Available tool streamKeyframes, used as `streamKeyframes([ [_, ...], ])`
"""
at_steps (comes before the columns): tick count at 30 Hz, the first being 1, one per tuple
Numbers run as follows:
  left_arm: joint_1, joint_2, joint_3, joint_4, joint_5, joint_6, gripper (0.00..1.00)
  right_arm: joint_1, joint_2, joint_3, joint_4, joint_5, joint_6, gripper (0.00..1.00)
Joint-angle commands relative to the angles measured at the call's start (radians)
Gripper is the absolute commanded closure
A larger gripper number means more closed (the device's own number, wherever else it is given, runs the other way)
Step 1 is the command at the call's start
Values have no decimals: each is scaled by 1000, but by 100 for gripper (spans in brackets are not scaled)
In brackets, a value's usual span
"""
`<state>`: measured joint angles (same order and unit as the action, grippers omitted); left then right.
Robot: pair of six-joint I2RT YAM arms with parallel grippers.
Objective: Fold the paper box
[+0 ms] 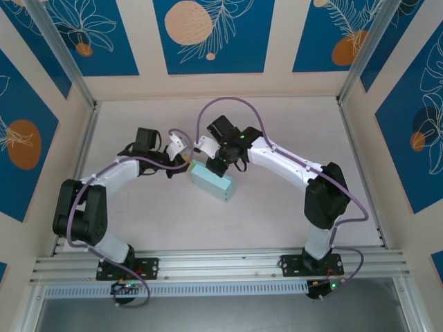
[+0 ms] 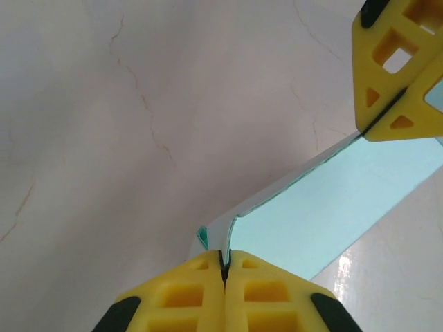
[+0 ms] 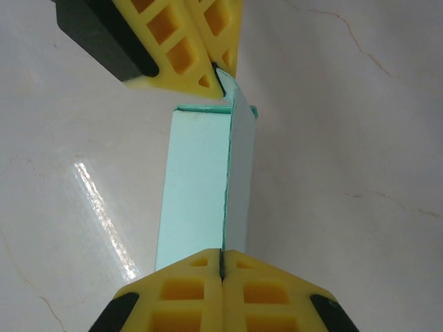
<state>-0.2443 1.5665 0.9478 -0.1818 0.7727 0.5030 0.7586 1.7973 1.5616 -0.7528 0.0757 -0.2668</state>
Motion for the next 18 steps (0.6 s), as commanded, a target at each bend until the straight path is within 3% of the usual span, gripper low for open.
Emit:
streamKeyframes([
  [1, -26, -36, 5, 36, -21, -65, 100, -5, 5, 0, 18, 15, 38, 99],
  [8, -70, -111, -50, 65, -177, -239, 100, -1, -78, -25, 39, 170, 213, 72],
  [12, -105, -182, -109, 92, -236, -291, 100, -15, -180, -61, 33, 202, 369, 67],
  [18, -133, -216, -118, 34, -272, -252, 100, -62, -350, -173, 29, 177, 478, 62],
])
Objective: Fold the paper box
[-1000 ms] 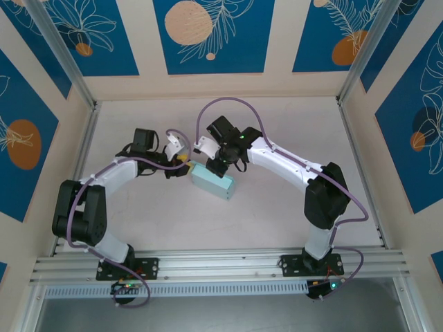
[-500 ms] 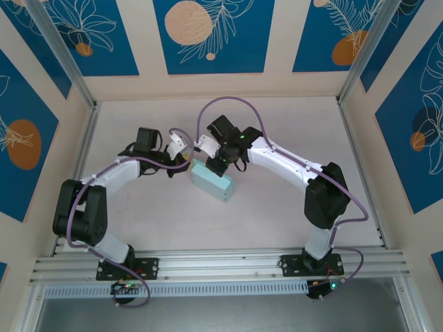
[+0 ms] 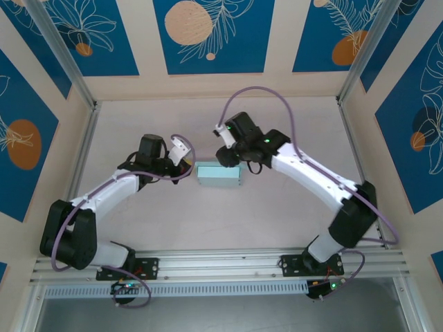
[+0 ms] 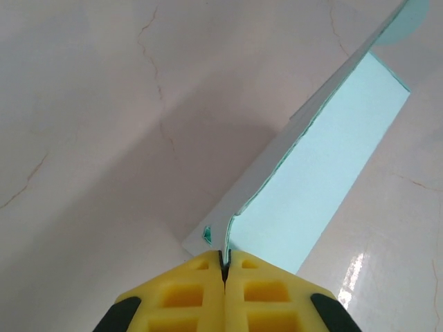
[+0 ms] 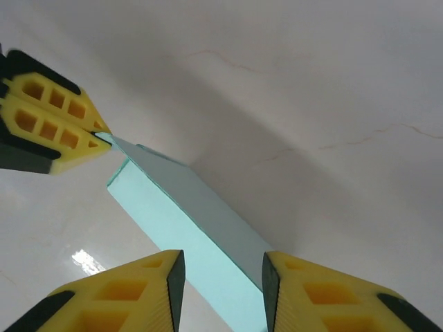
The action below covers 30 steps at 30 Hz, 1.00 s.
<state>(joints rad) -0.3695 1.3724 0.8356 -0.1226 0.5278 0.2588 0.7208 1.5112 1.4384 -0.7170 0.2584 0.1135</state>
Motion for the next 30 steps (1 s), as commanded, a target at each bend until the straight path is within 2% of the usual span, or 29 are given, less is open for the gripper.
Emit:
streamKeyframes([
  [1, -8, -21, 1, -38, -27, -3, 100, -37, -84, -77, -1, -16, 104, 63],
  [5, -9, -18, 24, -76, -31, 19, 100, -100, -114, -148, -20, -25, 117, 63],
  [8, -9, 8, 57, -116, -42, 29, 100, -132, -124, -198, -2, -89, 104, 63],
  [19, -21, 59, 112, -167, -56, 8, 100, -115, -196, -359, 117, -241, 107, 62],
  [22, -22, 65, 115, -169, -57, 11, 100, -114, -188, -372, 122, -211, 109, 62],
  [27, -23, 74, 119, -169, -64, 14, 100, -117, -142, -348, 97, -84, 110, 62],
  [30, -23, 77, 122, -171, -61, 15, 100, -117, -109, -321, 91, -76, 95, 62],
])
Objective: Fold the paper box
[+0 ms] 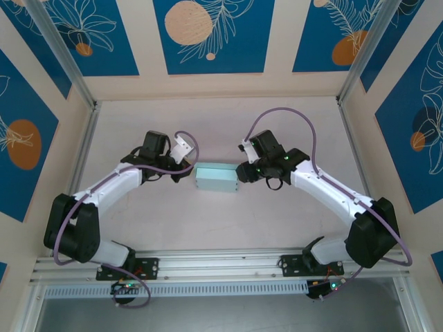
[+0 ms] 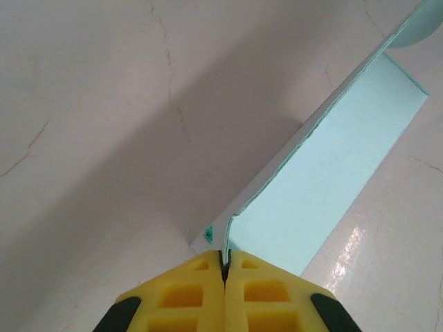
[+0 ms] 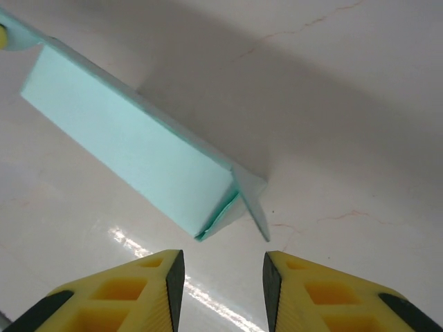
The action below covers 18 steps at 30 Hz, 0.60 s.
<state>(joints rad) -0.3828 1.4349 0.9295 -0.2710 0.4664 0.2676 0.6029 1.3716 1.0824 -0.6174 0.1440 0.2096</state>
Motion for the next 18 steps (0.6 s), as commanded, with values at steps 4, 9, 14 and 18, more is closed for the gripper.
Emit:
streamKeyframes([
  [4, -10, 21, 37, -28, -3, 5, 100, 2, 78, 67, -8, 20, -22, 62],
  [9, -11, 21, 38, -36, -6, 6, 100, 5, 117, 102, -10, 19, -26, 64],
  [14, -14, 4, 26, -22, -13, -16, 100, 25, 127, 130, -34, 35, 18, 87],
  [18, -17, -25, -10, 35, -20, -91, 100, 44, 144, 149, -70, 79, 116, 92],
])
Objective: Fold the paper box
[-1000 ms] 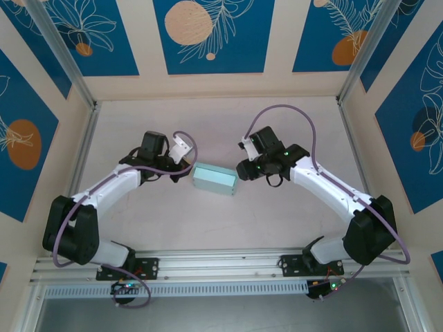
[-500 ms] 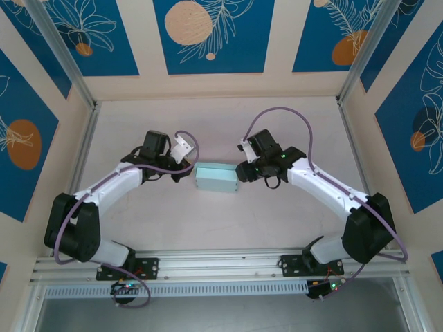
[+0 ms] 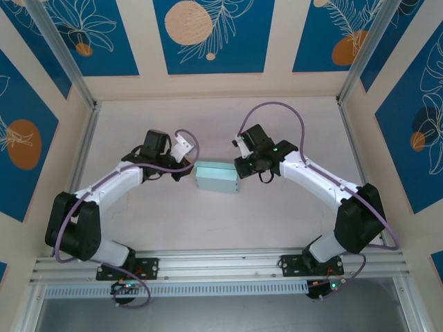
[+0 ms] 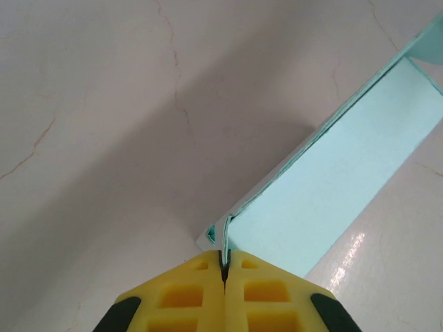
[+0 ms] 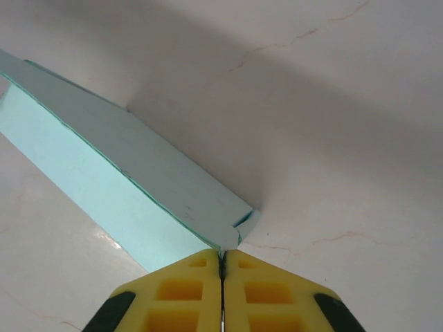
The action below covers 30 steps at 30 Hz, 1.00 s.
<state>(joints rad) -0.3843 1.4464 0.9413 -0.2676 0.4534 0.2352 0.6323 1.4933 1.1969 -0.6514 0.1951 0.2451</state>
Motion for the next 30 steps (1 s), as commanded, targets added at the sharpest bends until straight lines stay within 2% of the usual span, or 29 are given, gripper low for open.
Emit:
streamKeyframes([
  [1, -19, -45, -36, 52, -9, -81, 100, 20, 26, 36, -40, 39, 101, 92],
  [5, -41, -69, -77, 103, -36, -161, 100, 35, 40, 35, -37, 82, 185, 93],
  [10, -86, -74, -96, 121, -124, -247, 100, 72, 81, 52, -33, 174, 285, 93],
  [15, -97, -77, -95, 103, -194, -319, 100, 123, 110, 98, -54, 263, 293, 87],
  [23, -104, -103, -104, 113, -226, -334, 100, 128, 128, 128, -80, 275, 320, 89],
  [27, -112, -118, -129, 153, -234, -348, 100, 133, 131, 133, -86, 275, 339, 84],
  [30, -114, -131, -146, 172, -243, -349, 100, 138, 131, 127, -85, 283, 339, 84],
])
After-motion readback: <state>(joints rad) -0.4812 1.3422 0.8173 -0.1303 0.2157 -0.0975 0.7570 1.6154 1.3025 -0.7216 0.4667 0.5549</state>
